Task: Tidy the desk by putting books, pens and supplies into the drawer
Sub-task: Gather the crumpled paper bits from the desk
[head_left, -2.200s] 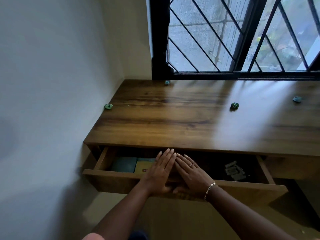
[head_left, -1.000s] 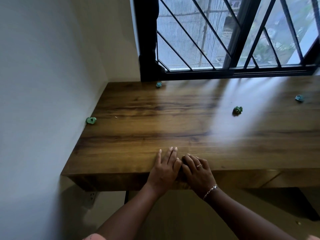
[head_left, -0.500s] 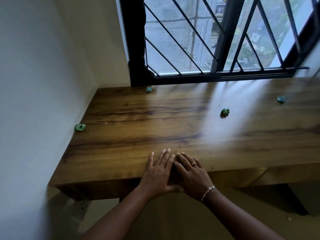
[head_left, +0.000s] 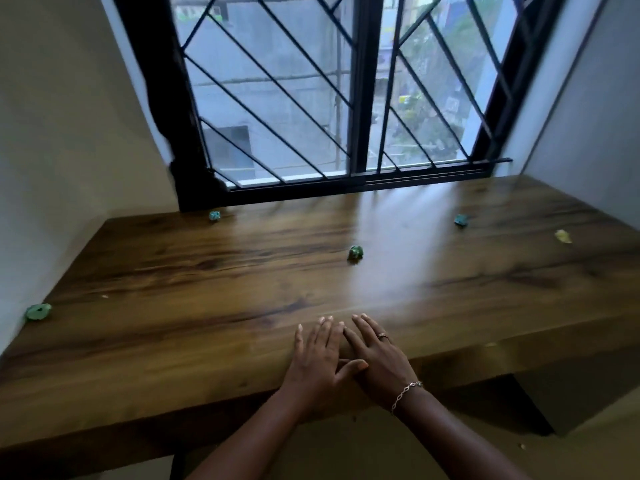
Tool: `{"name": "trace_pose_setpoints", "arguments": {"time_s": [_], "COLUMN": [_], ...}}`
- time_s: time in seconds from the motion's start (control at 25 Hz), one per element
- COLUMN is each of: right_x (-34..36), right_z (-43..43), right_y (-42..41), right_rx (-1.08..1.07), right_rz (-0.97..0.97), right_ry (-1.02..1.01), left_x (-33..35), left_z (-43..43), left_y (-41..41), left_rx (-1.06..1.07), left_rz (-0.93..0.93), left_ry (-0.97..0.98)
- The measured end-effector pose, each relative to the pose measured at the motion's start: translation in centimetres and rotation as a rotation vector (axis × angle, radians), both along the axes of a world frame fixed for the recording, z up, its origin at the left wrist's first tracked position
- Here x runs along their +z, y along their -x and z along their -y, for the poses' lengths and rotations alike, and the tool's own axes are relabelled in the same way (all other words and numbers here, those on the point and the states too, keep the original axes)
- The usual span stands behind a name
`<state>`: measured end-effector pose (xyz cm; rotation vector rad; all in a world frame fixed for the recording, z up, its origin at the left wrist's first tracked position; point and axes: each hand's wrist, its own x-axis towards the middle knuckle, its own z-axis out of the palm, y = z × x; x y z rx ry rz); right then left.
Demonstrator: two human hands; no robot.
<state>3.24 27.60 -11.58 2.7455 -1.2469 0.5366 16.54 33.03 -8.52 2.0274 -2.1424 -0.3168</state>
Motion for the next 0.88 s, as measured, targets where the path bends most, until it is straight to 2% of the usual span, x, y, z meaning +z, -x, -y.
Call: {"name": "trace_pose_setpoints", "arguments": {"time_s": [0.08,0.28,0.44,0.52,0.6,0.68,0.88], "right_x": [0.3,-0.1,0.3,0.5,0.9,1.6,4.1], "right_z": [1.6,5.7,8.1,9.3,11.1,13.5,20.2], "right_y": [3.7,12.8,19.3,21.7,24.1,26.0,30.3], "right_rx": [0.005,-0.028,-0.146,-0.213,-0.268,-0.312,-0.380], "right_rz": [0.016,0.007,-0.001,0.011,0.031,0.027,0.038], "right_ry": [-0.007,-0.021,-0.015,-0.020,-0.017,-0.004,-0.171], "left_x": [0.2,-1.3,-0.5,0.6,1.2,1.8,1.8], "left_z": [1.8,6.3,10.0,11.2,13.3,15.0,20.6], "left_y": [3.4,11.8,17.5,19.4,21.1,22.3,25.2], "left_rx": [-0.015,-0.130,-0.135,-0.141,-0.209,-0.258,-0.219], "left_rz": [0.092,0.116,0.104,0.160,0.169,0.167,0.110], "left_ry": [-0.015,0.018,-0.003,0.009,0.046,-0.023,-0.023]}}
